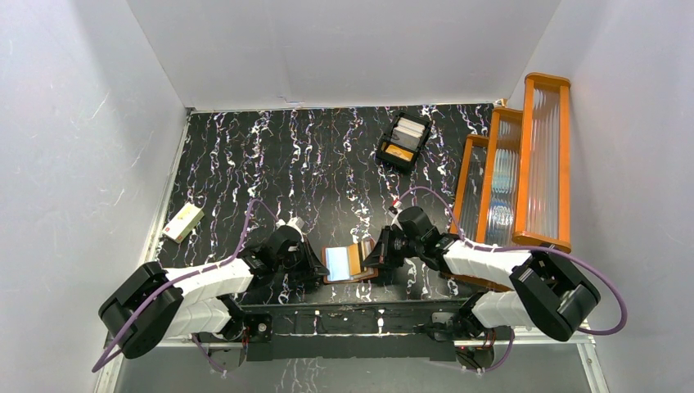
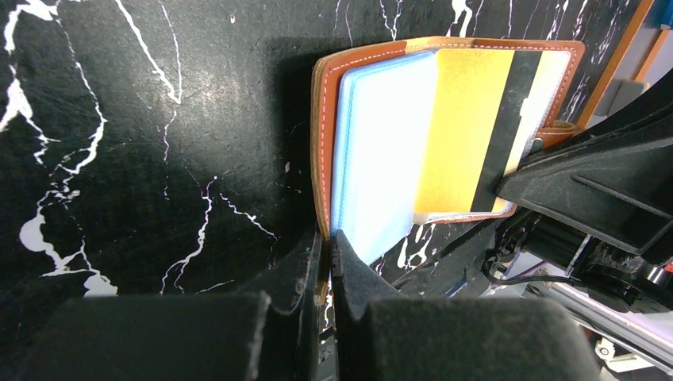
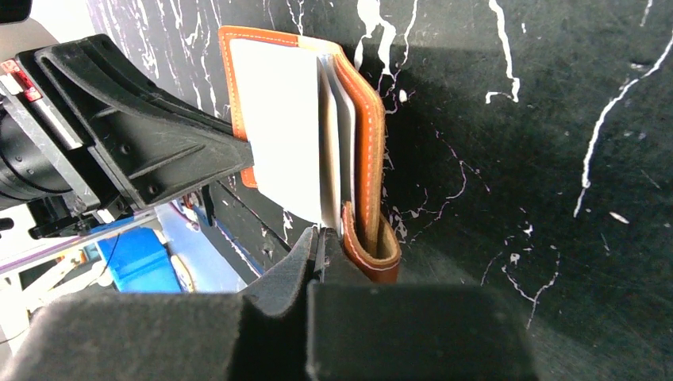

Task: Put the credit cards into the card holder
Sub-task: Insert the credit card into the card holder.

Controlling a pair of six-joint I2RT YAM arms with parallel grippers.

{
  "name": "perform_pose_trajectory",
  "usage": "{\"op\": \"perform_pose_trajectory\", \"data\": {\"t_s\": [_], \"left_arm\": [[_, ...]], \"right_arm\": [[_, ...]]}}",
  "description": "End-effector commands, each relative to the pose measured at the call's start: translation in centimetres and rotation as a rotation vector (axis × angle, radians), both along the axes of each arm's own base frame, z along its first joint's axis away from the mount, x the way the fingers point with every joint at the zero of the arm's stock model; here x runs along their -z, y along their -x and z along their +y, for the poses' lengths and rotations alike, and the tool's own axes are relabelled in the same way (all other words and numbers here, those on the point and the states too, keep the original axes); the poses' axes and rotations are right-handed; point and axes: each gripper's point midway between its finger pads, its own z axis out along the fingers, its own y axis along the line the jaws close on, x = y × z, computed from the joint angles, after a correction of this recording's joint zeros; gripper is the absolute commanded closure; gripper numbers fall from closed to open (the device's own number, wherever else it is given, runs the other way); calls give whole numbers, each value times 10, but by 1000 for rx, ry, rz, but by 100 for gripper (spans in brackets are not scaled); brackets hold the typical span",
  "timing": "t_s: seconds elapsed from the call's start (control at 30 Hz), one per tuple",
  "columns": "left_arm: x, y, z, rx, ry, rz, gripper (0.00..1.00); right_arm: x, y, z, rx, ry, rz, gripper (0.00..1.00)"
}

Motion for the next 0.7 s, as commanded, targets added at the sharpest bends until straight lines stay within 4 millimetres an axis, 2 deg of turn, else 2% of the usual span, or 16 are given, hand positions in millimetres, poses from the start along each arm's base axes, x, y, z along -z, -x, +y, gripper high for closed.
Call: {"op": "perform_pose_trajectory", "data": {"t_s": [0.0,0.33,0.5,0.6,0.67], "left_arm": [[9,3,11,-17,-48,7,100],[12,4,13,-18,-54,6,100],[14,4,15,-20,-60,12,100],[11,3,13,-19,-53,5,100],[10,4,13,-19,-49,7,100]], "right_arm": [[-11,-1,11,-23,-87,-18,100],[-12,4,15,-42,-126,1,100],[-2,11,10,-53,-95,48,100],[3,9,12,-57,-76,63,100],[5,6,14,-54,-64,68,93]]}}
